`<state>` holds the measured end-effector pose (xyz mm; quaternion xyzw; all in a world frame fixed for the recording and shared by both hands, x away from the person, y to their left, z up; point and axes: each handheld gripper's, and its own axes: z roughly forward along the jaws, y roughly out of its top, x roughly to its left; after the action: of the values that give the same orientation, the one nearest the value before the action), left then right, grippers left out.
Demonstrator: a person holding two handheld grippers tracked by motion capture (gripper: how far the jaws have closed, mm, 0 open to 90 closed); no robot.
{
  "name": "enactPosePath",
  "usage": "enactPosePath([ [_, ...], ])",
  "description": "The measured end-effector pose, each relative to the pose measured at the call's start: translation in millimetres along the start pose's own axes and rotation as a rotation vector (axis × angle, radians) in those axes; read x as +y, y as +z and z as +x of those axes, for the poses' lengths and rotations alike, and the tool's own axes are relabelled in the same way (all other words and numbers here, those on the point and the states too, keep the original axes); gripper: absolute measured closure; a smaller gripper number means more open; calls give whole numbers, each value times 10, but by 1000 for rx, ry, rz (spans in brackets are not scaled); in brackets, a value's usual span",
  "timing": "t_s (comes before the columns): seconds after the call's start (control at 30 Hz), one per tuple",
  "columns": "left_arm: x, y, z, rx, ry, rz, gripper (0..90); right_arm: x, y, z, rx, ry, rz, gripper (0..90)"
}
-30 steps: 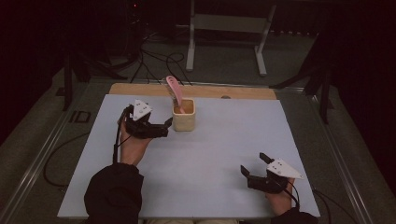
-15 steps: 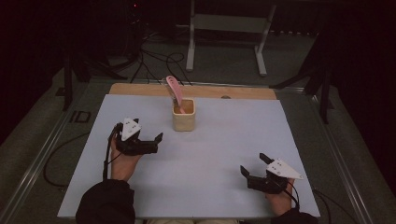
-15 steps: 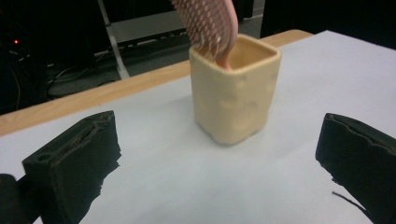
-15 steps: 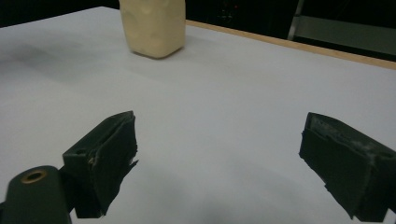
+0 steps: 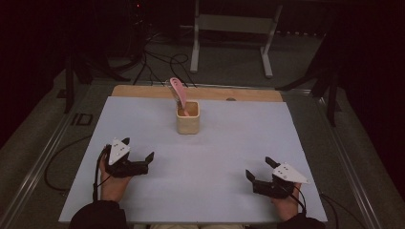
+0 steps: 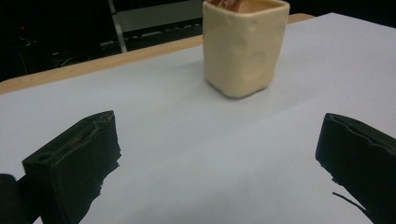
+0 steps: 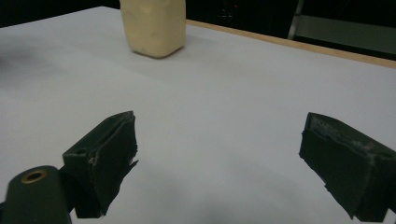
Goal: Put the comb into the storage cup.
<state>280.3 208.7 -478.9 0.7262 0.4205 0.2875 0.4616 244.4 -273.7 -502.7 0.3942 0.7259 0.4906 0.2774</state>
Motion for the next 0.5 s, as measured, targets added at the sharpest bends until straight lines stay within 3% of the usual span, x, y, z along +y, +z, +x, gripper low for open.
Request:
enactPosePath([
  [0.27,-217,-178,41,13,-28,-3,0,3,-9,3,3,-3,-1,109],
  [0.5,-305,-298,52,16,-29,-10,0,12,-30,-7,8,2,-10,109],
])
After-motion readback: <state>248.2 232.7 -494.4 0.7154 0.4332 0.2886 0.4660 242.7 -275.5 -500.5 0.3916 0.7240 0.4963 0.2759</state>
